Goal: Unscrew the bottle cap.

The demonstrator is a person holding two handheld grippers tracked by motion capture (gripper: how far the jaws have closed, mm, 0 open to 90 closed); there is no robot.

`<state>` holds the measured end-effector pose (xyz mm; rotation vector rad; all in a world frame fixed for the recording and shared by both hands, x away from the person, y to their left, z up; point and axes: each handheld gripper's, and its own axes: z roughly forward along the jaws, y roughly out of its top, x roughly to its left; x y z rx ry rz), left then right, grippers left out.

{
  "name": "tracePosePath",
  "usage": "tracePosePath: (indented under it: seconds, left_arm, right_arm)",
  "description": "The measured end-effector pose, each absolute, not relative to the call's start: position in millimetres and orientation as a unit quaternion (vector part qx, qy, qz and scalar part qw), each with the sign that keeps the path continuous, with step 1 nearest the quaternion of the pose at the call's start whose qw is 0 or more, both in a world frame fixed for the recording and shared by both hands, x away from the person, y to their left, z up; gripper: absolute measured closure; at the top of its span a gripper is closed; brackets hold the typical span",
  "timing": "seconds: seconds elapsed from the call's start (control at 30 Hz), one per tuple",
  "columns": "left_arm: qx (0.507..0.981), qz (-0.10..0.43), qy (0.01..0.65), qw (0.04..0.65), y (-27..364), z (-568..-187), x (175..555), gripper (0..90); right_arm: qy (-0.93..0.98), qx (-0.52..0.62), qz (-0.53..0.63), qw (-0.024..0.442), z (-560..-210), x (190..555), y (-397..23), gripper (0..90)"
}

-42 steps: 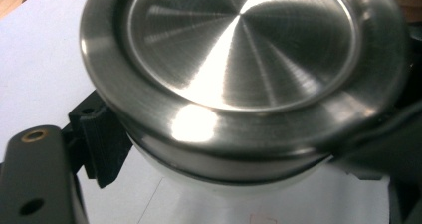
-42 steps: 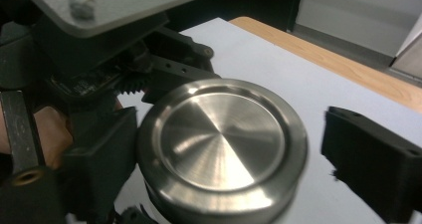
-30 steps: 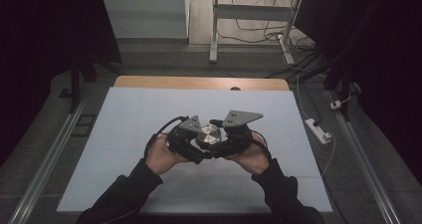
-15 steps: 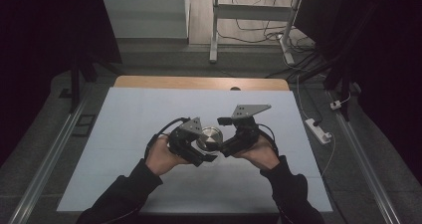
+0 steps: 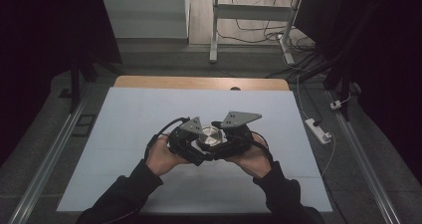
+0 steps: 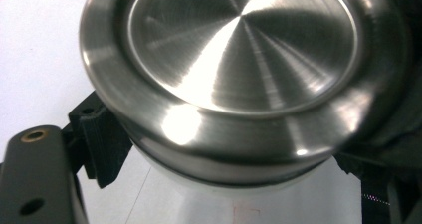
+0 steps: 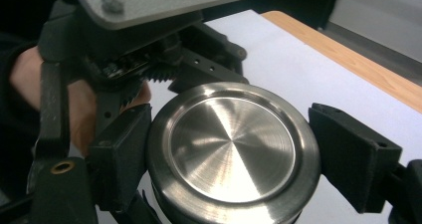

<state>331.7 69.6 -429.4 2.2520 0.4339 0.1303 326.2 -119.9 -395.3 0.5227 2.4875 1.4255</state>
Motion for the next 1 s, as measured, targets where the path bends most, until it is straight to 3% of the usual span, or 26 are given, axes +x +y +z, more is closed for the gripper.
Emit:
tracePosePath:
  seconds: [0.23, 1.0]
  left_arm:
    - [0.900, 0.053, 0.156, 0.404, 66.0, -430.8, 329.9, 15.6]
    - [0.898, 0.056, 0.146, 0.411, 68.8, -421.8, 325.4, 15.7]
  right_arm:
    - [0.854, 0.155, 0.491, 0.078, -397.8, 333.2, -128.5, 19.3]
    - [0.856, 0.120, 0.498, 0.072, -386.6, 330.1, -142.5, 19.4]
